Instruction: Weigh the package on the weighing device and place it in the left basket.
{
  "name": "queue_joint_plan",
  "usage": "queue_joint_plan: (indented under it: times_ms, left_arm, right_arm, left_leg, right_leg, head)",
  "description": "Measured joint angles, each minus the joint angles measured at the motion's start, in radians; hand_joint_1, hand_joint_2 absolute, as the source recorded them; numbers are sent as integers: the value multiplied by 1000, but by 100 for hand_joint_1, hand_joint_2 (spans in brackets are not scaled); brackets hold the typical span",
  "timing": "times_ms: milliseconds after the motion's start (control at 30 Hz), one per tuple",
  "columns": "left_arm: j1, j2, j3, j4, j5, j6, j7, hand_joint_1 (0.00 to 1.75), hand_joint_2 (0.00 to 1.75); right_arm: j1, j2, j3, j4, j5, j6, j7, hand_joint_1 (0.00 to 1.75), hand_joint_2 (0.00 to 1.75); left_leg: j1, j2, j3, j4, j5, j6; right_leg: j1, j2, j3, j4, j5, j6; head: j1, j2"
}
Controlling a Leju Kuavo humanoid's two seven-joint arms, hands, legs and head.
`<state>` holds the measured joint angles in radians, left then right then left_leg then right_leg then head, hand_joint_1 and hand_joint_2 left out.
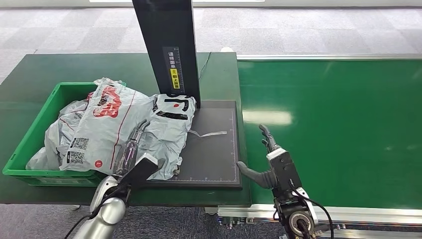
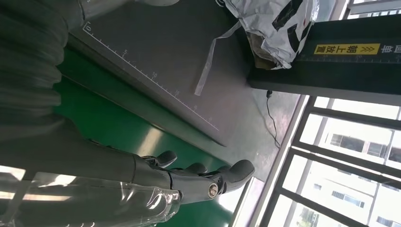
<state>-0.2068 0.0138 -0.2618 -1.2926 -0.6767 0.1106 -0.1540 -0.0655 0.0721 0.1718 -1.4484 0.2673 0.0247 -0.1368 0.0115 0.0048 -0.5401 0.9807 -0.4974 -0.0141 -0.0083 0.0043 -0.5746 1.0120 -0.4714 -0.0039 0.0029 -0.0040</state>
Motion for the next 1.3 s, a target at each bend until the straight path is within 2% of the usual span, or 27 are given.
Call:
queue_joint_plan:
  times_ms: [67, 100, 133, 200, 233, 300, 333, 367, 433, 600, 733, 833, 1000, 1300]
  left_arm:
    - [-14, 5, -10, 8, -78, 8, 40, 140, 175]
    - [-20, 7, -14, 13, -109, 9, 59, 168, 175]
    - [-26, 8, -18, 21, -141, 10, 81, 175, 175]
    - [-38, 10, -25, 39, -212, 11, 133, 158, 175]
    - [-44, 11, -27, 50, -247, 10, 159, 122, 175]
    - [-59, 12, -29, 74, -310, -11, 209, 106, 175]
    - [-68, 12, -29, 89, -340, -32, 235, 117, 175]
    - [-78, 12, -30, 106, -370, -58, 261, 153, 175]
    - [-99, 10, -31, 142, -415, -102, 295, 175, 175]
    - [-139, 2, -37, 198, -451, -164, 307, 175, 175]
    - [-153, -3, -38, 210, -446, -160, 297, 175, 175]
    - [-148, -2, -37, 209, -410, -87, 242, 175, 175]
    - [-116, 7, -34, 140, -377, 96, 122, 175, 175]
    - [-44, 70, -34, -168, -429, 451, -78, 175, 175]
  right_arm:
    - [-3, 0, -1, 6, 3, 3, -2, 0, 175]
    - [-5, 0, -2, 8, 3, 4, -2, 0, 175]
    - [-6, 0, -3, 11, 4, 5, -3, 0, 175]
    - [-9, 0, -6, 15, 5, 8, -4, 0, 175]
    - [-11, 0, -8, 17, 5, 10, -4, 0, 175]
    - [-15, -1, -12, 20, 6, 16, -5, 0, 175]
    - [-18, -1, -13, 22, 6, 17, -5, 0, 175]
    - [-23, -1, -15, 24, 6, 19, -5, 0, 175]
    - [-32, -1, -17, 32, 6, 19, -5, 0, 175]
    - [-39, -1, -25, 45, 9, 20, -4, 0, 175]
    - [-29, -2, -33, 45, 10, 20, -4, 0, 175]
    - [-7, -2, -41, 35, 12, 20, -4, 0, 175]
    - [9, -2, -43, 22, 13, 19, -5, 0, 175]
    - [-11, -10, -43, 34, -9, 17, -27, 0, 175]
  left_leg:
    - [0, 0, 0, 0, 0, 0]
    - [0, 0, 0, 0, 0, 0]
    - [0, 0, 0, 0, 0, 0]
    - [0, 0, 0, 0, 0, 0]
    - [0, 0, 0, 0, 0, 0]
    - [0, 0, 0, 0, 0, 0]
    - [0, 0, 0, 0, 0, 0]
    - [0, 0, 0, 0, 0, 0]
    - [0, 0, 0, 0, 0, 0]
    - [0, 0, 2, 0, 0, 0]
    - [0, 0, 3, 0, 0, 0]
    - [0, 0, 2, 0, 0, 0]
    - [0, 0, 1, 0, 0, 0]
    - [0, 0, 0, 0, 0, 0]
  right_leg:
    - [0, 0, 0, 0, 0, 0]
    - [0, 0, 0, 0, 0, 0]
    - [0, 0, 0, 0, 0, 0]
    - [0, 0, 0, 0, 0, 0]
    - [0, 0, 0, 0, 0, 0]
    - [0, 0, 0, 0, 0, 0]
    - [0, 0, 0, 0, 0, 0]
    - [0, 0, 0, 0, 0, 0]
    - [0, 0, 0, 0, 0, 0]
    - [0, 0, 2, 0, 0, 0]
    - [0, 0, 3, 0, 0, 0]
    - [0, 0, 2, 0, 0, 0]
    - [0, 0, 1, 0, 0, 0]
    - [0, 0, 0, 0, 0, 0]
  head:
    - [0, 0]
    - [0, 0]
    - [0, 0]
    - [0, 0]
    - [0, 0]
    - [0, 0]
    - [0, 0]
    - [0, 0]
    - [0, 0]
    - [0, 0]
    - [0, 0]
    - [0, 0]
    - [0, 0]
    - [0, 0]
